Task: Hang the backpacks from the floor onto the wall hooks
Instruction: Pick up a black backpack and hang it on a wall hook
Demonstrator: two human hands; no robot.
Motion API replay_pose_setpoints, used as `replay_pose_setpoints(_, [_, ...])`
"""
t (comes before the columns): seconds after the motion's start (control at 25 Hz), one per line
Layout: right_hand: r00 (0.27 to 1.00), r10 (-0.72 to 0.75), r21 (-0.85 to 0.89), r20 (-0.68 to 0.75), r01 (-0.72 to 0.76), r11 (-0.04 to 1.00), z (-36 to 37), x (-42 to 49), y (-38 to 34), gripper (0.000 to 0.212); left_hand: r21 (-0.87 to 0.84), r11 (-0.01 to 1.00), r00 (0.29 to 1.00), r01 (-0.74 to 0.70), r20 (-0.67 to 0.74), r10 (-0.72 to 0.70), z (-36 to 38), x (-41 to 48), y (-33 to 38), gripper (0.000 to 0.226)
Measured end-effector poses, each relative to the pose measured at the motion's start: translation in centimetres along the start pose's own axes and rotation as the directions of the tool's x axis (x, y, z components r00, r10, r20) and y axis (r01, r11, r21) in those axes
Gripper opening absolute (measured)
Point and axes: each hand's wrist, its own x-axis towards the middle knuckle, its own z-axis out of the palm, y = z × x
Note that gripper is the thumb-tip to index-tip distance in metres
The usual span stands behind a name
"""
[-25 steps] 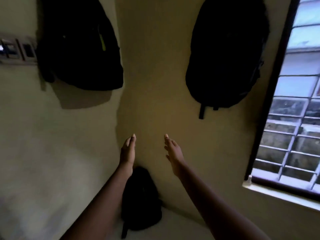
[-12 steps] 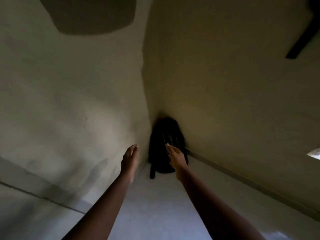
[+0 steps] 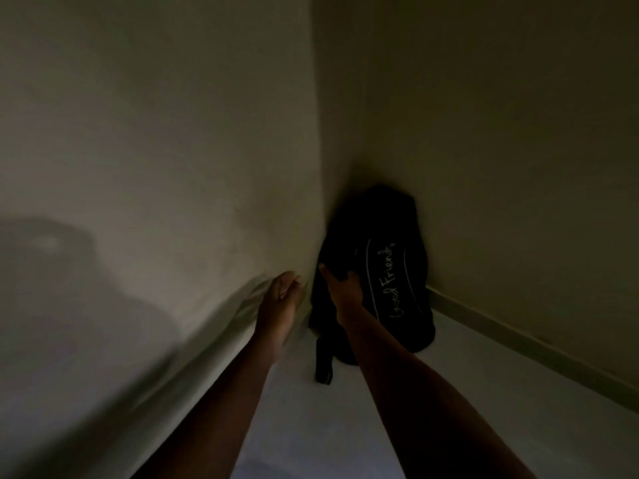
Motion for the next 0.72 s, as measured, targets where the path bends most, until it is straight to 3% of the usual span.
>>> replay_pose_setpoints(0.12, [0.995, -0.049, 0.103, -0.084, 0.058, 0.993, 3.4, 8.1, 2.5, 0.093, -0.045, 0.997, 0.998, -0.059, 0.009, 0.059, 2.4, 6.1, -5.5, 0.043])
replay_pose_setpoints(0.28, [0.98, -0.059, -0.013, -0.192, 0.057, 0.998, 4.2, 13.7, 4.3, 0.1, -0.073, 0.992, 0.994, -0.106, -0.034, 0.103, 3.9, 10.1, -9.6, 0.038])
replay_pose_setpoints(0.44, [0.943, -0.174, -0.323, -0.284, 0.077, 0.943, 2.4, 16.0, 3.8, 0.053, -0.085, 0.991, 0.994, -0.103, -0.047, 0.099, 3.2, 11.8, -9.3, 0.035])
replay_pose_setpoints(0.48, [0.938, -0.193, -0.327, -0.289, 0.093, 0.94, 2.2, 16.1, 3.8, 0.048, -0.072, 0.993, 0.995, -0.094, -0.05, 0.09, 3.0, 11.8, -8.8, 0.035])
replay_pose_setpoints(0.56, [0.933, -0.255, -0.205, -0.254, 0.205, 0.957, 3.2, 14.5, 3.3, 0.049, -0.004, 0.994, 0.993, -0.108, -0.05, 0.108, 3.2, 11.8, -7.7, 0.036])
replay_pose_setpoints(0.64, [0.941, -0.261, -0.031, -0.214, 0.26, 0.965, 5.0, 13.2, 2.6, 0.067, 0.041, 0.99, 0.99, -0.137, -0.037, 0.139, 3.9, 12.0, -6.9, 0.04])
replay_pose_setpoints(0.72, [0.97, -0.1, 0.145, -0.22, 0.134, 0.98, 5.7, 13.5, 0.6, 0.091, 0.044, 0.988, 0.988, -0.149, -0.021, 0.15, 4.9, 12.6, -6.6, 0.042])
